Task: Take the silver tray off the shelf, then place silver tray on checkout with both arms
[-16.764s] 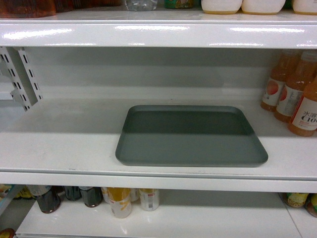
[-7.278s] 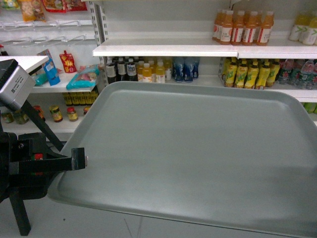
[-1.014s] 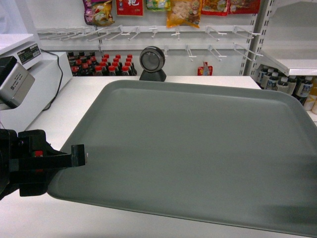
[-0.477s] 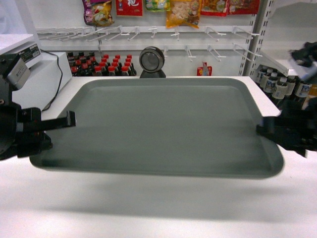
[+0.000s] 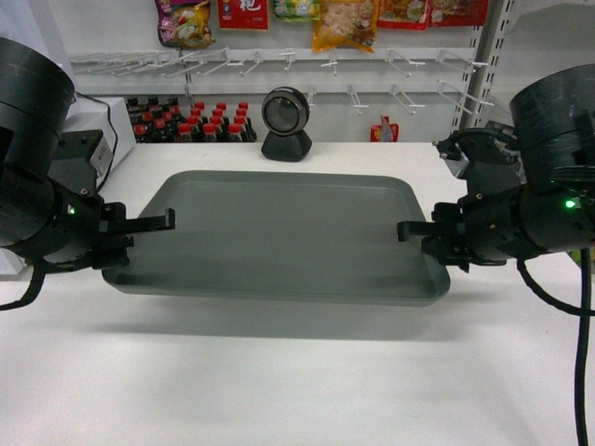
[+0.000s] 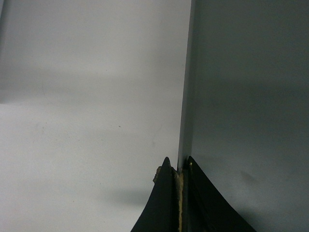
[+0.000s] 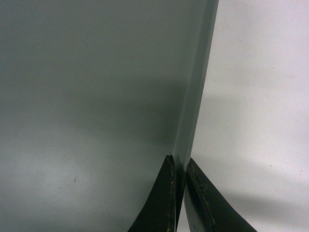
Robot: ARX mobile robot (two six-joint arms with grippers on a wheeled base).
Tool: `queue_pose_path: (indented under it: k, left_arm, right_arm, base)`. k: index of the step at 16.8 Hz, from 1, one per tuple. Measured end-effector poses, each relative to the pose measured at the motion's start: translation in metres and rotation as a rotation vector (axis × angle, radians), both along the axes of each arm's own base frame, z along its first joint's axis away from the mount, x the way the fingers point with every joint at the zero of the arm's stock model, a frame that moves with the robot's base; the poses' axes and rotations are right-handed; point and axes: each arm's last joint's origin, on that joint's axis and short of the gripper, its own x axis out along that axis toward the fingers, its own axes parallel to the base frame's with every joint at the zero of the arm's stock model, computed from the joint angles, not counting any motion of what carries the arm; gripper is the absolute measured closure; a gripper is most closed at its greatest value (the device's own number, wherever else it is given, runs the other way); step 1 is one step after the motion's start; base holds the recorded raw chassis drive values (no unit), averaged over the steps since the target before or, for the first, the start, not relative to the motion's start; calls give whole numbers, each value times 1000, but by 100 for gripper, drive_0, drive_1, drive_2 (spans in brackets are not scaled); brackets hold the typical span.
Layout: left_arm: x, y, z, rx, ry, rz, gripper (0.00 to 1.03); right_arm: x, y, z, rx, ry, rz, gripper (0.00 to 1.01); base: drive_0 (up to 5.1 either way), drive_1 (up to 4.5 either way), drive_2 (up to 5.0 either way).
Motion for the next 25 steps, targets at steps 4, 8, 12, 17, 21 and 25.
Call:
queue_pose_path:
  k: [4, 8, 12, 17, 21, 25]
  left_arm:
    - [9, -4, -23, 11, 89, -12, 100]
    - [16, -14, -31, 45, 111, -42, 91]
    - [23, -15, -14, 89, 47, -57, 54]
    - [-56, -47, 128, 31, -703, -142, 24]
    - [-124, 1, 95, 77, -825, -92, 69]
    - [-165, 15, 87, 64, -882, -115, 101]
  right_arm:
    - [13, 7, -14, -81, 42, -20, 98]
    - [14, 5, -25, -134, 63, -50, 98]
    - [12, -6, -17, -148, -24, -77, 63]
    - [-23, -35, 49, -124, -626, -284, 48]
    - [-106, -62, 58, -111, -796, -343, 94]
    - [-162, -74, 51, -138, -690, -327, 99]
  base:
    - [0, 0, 0]
    - [0, 0, 0]
    - [0, 0, 0]
    - [0, 0, 0]
    - [0, 0, 0]
    - [0, 0, 0]
